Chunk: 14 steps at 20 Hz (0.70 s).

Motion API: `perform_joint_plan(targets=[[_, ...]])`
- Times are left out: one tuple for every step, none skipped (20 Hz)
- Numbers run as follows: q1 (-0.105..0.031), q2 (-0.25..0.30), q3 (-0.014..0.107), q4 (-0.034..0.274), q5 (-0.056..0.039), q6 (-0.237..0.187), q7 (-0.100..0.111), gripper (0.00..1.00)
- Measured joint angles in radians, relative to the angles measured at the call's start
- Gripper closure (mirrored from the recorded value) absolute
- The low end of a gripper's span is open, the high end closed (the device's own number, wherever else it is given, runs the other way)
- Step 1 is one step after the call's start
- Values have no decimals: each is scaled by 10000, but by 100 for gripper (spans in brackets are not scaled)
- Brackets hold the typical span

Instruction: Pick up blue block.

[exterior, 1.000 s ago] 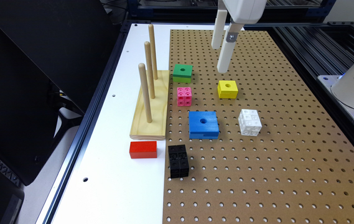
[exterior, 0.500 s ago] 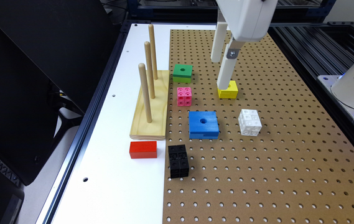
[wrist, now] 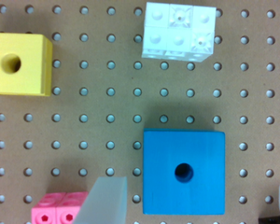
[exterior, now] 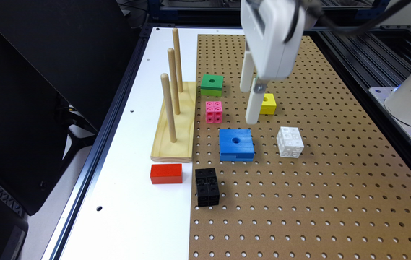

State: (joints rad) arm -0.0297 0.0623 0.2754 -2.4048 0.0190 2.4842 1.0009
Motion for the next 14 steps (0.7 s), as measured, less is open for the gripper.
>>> perform_joint_plan(targets=[[-7,29,0,2,0,25,0,0],[-13,22,0,4,0,25,0,0],[-16,14,0,5,0,25,0,0],[-18,8,0,6,0,25,0,0],[-19,12,0,4,0,25,0,0],[-19,41,0,-4,0,27,0,0],[-19,92,0,-9,0,46,0,0],[-21,183,0,-9,0,106,0,0],[-23,270,0,-9,-3,178,0,0],[-25,353,0,-8,-8,248,0,0],[-28,420,0,-7,-13,309,0,0],[-31,458,0,-7,-14,345,0,0],[-34,485,0,-7,-14,373,0,0],[-37,498,0,-6,-15,381,0,0]])
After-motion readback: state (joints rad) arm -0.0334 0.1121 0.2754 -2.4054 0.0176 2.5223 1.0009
